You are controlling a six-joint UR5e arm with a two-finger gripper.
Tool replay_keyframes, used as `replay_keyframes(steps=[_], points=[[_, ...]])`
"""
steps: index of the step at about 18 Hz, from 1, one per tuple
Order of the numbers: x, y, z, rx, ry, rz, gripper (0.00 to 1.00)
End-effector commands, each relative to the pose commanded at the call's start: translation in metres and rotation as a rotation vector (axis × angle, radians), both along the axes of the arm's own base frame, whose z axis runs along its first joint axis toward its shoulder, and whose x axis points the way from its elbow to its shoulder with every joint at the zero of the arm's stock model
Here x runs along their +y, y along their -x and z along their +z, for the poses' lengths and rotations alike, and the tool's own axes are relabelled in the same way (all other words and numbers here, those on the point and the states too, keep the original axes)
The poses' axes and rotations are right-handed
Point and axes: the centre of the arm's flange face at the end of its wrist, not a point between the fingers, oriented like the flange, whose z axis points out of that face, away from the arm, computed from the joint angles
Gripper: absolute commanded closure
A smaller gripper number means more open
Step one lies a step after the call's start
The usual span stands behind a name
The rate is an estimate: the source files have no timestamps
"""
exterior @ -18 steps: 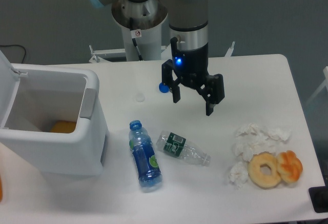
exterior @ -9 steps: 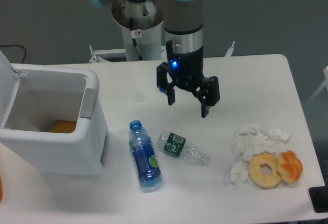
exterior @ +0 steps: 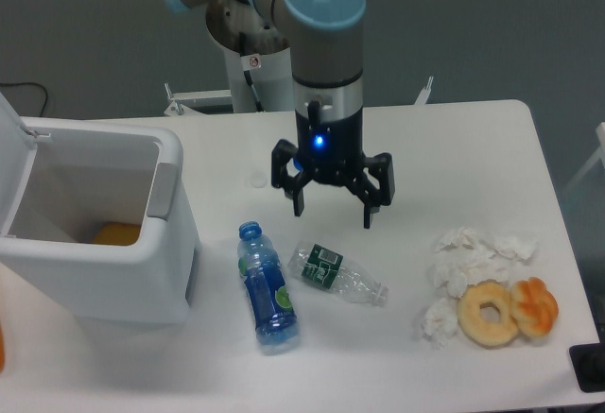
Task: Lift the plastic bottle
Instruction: 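Move the open gripper over the blue-labeled water bottle and lower it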
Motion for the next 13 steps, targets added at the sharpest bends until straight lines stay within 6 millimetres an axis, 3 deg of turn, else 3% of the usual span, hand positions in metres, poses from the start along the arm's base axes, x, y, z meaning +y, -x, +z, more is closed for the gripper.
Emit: replay_keyframes(steps=[6, 8, 13], points=[[0.022, 0.001, -0.024, -0.024, -0.028, 0.065, 0.00], [0.036, -0.005, -0.037, -0.042, -0.038, 0.081, 0.00], [0.053, 0.001, -0.078, -0.117, -0.014, 0.175, 0.00]])
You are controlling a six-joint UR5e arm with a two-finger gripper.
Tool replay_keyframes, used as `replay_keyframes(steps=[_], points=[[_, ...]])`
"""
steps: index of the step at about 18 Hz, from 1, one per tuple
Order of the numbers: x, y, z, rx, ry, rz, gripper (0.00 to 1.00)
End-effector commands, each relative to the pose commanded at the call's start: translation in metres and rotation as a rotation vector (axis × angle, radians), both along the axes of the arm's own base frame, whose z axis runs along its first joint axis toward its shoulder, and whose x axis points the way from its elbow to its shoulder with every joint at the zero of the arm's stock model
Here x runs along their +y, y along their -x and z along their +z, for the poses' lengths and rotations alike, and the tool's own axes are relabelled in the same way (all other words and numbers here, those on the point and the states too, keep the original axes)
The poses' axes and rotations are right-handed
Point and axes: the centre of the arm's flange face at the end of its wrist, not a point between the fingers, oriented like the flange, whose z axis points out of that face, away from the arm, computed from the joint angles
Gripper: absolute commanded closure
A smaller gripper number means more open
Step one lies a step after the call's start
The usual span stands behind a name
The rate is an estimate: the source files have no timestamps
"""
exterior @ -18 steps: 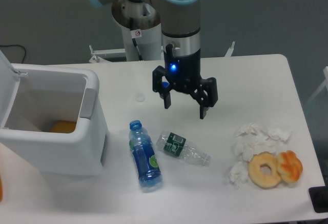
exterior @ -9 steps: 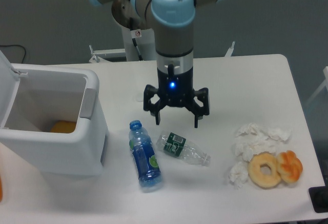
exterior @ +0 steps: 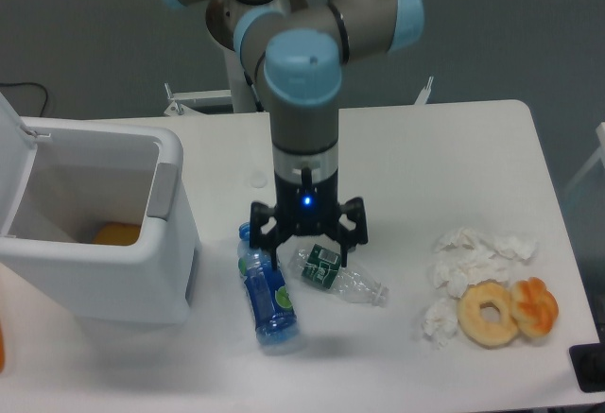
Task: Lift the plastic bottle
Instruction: 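Move the open gripper over the blue-labeled water bottle and lower it, then lower the gripper around the bottle's cap end and close on it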
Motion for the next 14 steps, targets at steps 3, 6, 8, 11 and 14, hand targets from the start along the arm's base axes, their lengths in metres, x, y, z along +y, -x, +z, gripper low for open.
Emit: replay_keyframes(steps=[3, 6, 8, 11, 14], points=[[0.007, 0.005, -0.019, -0.020, 0.019, 0.000, 0.00], [0.011, 0.007, -0.039, -0.041, 0.039, -0.002, 0.00], [0.016, 0.009, -0.046, -0.048, 0.045, -0.009, 0.00], [0.027, 0.008, -0.056, -0.051, 0.052, -0.028, 0.00], [0.031, 0.011, -0.067, -0.059, 0.061, -0.031, 0.00]])
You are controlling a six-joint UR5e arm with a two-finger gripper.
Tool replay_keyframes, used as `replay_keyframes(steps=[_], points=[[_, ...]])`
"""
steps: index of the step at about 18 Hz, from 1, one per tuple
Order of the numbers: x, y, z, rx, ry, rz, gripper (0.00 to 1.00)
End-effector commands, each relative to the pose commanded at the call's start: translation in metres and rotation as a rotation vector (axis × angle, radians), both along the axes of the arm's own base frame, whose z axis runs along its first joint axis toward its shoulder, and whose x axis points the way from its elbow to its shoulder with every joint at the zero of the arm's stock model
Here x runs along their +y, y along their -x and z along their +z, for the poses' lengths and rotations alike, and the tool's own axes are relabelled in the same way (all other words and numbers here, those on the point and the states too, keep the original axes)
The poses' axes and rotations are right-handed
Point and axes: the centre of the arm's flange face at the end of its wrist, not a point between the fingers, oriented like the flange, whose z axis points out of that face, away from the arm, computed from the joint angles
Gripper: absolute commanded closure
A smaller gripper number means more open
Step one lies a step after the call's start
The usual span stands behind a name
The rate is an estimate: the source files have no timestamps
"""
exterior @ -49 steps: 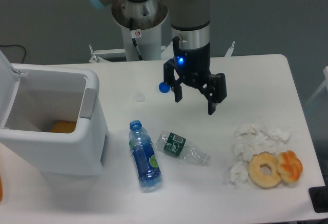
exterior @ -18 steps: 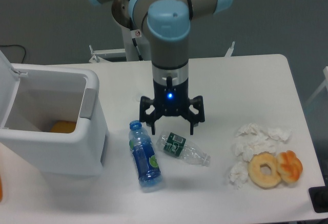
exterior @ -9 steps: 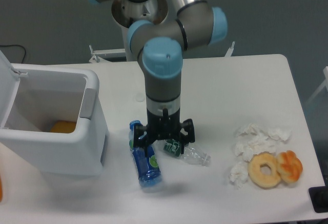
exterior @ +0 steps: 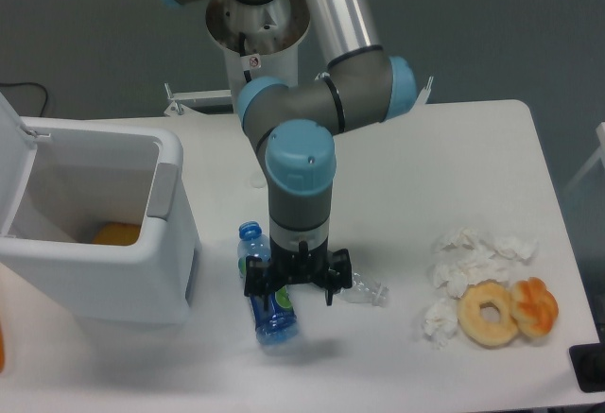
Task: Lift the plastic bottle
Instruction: 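Lower the gripper around the bottle's cap end and close on it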
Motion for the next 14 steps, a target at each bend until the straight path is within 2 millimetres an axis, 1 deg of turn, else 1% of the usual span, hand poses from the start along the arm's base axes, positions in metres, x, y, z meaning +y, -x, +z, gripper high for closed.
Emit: replay_keyframes(steps=[3, 5, 7, 12, 14], points=[[-0.001, -0.002, -0.015, -0.019, 0.019, 0.000, 0.00], [0.002, -0.004, -0.019, -0.022, 0.023, -0.006, 0.00], [0.003, -0.003, -0.031, -0.030, 0.039, -0.013, 0.00], [0.008, -0.007, -0.034, -0.025, 0.043, -0.050, 0.00], [0.010, -0.010, -0.038, -0.027, 0.049, -0.057, 0.00]])
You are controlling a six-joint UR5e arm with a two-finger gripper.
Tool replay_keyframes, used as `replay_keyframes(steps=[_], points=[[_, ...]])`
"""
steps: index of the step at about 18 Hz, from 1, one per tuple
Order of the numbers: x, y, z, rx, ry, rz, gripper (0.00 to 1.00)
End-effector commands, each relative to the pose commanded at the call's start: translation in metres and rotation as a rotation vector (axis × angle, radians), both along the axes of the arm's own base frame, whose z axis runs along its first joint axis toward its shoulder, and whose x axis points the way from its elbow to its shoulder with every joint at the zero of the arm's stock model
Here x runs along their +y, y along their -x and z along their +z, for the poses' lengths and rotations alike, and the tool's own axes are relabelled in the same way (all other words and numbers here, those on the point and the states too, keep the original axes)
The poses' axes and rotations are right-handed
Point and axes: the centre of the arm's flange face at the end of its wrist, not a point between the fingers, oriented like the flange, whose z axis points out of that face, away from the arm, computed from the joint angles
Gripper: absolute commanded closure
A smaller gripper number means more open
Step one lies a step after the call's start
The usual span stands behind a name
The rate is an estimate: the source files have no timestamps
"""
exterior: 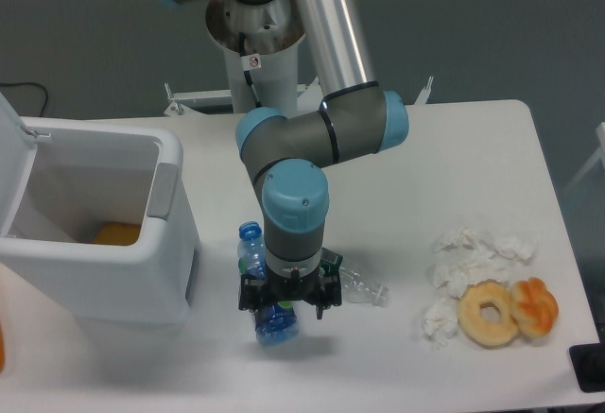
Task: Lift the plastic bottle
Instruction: 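Lower the gripper around the bottle's cap end and close on it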
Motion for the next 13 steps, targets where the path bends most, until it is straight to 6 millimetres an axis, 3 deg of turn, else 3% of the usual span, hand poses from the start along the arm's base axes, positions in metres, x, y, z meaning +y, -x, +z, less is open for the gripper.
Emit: replay_keyframes(steps=[13], points=[[0.002, 0.000, -0.022, -0.020, 0.023, -0.001, 0.00]])
